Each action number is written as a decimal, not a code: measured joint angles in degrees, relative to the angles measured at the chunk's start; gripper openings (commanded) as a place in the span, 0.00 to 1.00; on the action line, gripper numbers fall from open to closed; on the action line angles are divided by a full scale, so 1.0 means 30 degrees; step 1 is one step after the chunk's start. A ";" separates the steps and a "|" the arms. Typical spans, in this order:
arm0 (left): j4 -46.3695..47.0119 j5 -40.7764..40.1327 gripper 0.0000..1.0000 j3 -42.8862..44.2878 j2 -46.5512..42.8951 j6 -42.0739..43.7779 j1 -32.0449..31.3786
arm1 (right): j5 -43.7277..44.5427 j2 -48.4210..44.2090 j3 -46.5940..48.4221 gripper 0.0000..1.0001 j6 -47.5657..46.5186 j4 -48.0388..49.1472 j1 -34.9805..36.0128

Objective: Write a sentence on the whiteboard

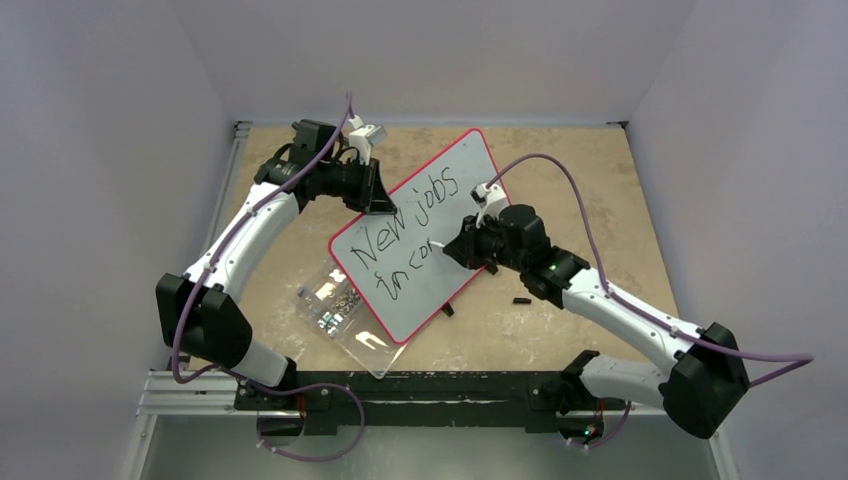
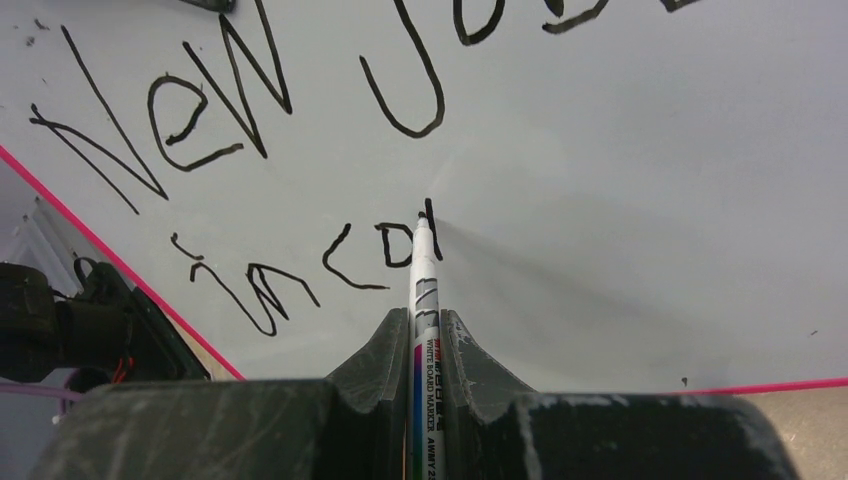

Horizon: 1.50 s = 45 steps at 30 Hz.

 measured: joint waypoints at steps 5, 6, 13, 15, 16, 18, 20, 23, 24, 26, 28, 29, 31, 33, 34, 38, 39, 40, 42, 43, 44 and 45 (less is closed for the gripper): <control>0.0000 -0.0007 0.00 0.0000 0.0000 0.0000 -0.0015 | 0.0204 0.0415 0.0816 0.00 -0.0058 -0.0102 0.0000; 0.0000 -0.0007 0.00 0.0007 0.0000 0.0000 -0.0015 | 0.0328 0.0510 0.0998 0.00 -0.0073 -0.0153 0.0000; -0.0007 -0.0058 0.00 0.0000 0.0000 -0.0007 -0.0015 | 0.0765 0.0648 0.1319 0.00 -0.0219 -0.0182 0.0000; -0.0007 -0.0058 0.00 0.0007 0.0000 -0.0007 -0.0015 | 0.0954 0.0597 0.1319 0.00 -0.0248 -0.0211 0.0000; -0.0007 -0.0058 0.00 0.0000 0.0000 -0.0015 -0.0022 | 0.1042 0.0568 0.1319 0.00 -0.0277 -0.0219 -0.0015; -0.0007 -0.0051 0.00 0.0000 0.0000 -0.0022 -0.0022 | 0.1231 0.0488 0.1246 0.00 -0.0313 -0.0219 -0.0044; 0.0000 -0.0051 0.00 0.0007 0.0000 -0.0029 -0.0022 | 0.1508 0.0306 0.0998 0.00 -0.0364 -0.0226 -0.0058; 0.0000 -0.0058 0.00 0.0007 0.0000 -0.0029 -0.0029 | 0.1588 -0.0015 0.0430 0.00 -0.0372 -0.0270 -0.0138; -0.0007 -0.0058 0.00 0.0000 -0.0007 -0.0029 -0.0029 | 0.1574 -0.0066 0.0284 0.00 -0.0372 -0.0284 -0.0146; -0.0015 -0.0080 0.00 0.0000 -0.0007 -0.0029 -0.0029 | 0.1523 -0.0124 0.0095 0.00 -0.0364 -0.0284 -0.0146; -0.0015 -0.0080 0.00 0.0007 -0.0007 -0.0029 -0.0029 | 0.1472 -0.0175 -0.0066 0.00 -0.0364 -0.0248 -0.0146; -0.0022 -0.0080 0.00 0.0000 -0.0007 -0.0022 -0.0029 | 0.1443 -0.0204 -0.0138 0.00 -0.0357 -0.0240 -0.0146; -0.0022 -0.0080 0.00 0.0000 0.0000 -0.0029 -0.0022 | 0.1399 -0.0306 -0.0306 0.00 -0.0357 -0.0233 -0.0146; -0.0022 -0.0073 0.00 0.0007 -0.0007 -0.0029 -0.0029 | 0.1326 -0.0364 -0.0415 0.00 -0.0350 -0.0240 -0.0146; -0.0029 -0.0080 0.00 0.0007 -0.0007 -0.0029 -0.0029 | 0.1290 -0.0379 -0.0444 0.00 -0.0350 -0.0248 -0.0146; -0.0022 -0.0080 0.00 0.0000 -0.0007 -0.0029 -0.0029 | 0.1239 -0.0379 -0.0444 0.00 -0.0350 -0.0248 -0.0160; -0.0022 -0.0073 0.00 0.0000 -0.0007 -0.0029 -0.0029 | 0.1224 -0.0379 -0.0444 0.00 -0.0350 -0.0248 -0.0160; -0.0029 -0.0080 0.00 0.0000 -0.0007 -0.0029 -0.0029 | 0.1217 -0.0372 -0.0415 0.00 -0.0350 -0.0270 -0.0168; -0.0029 -0.0080 0.00 0.0007 -0.0007 -0.0029 -0.0029 | 0.1209 -0.0270 -0.0248 0.00 -0.0350 -0.0415 -0.0168; -0.0029 -0.0087 0.00 0.0000 -0.0007 -0.0029 -0.0022 | 0.1217 -0.0197 -0.0087 0.00 -0.0357 -0.0568 -0.0168; -0.0022 -0.0080 0.00 0.0007 -0.0007 -0.0022 -0.0022 | 0.1217 -0.0117 0.0066 0.00 -0.0357 -0.0714 -0.0175; -0.0029 -0.0087 0.00 0.0000 -0.0007 -0.0022 -0.0022 | 0.1217 0.0007 0.0313 0.00 -0.0372 -0.0933 -0.0175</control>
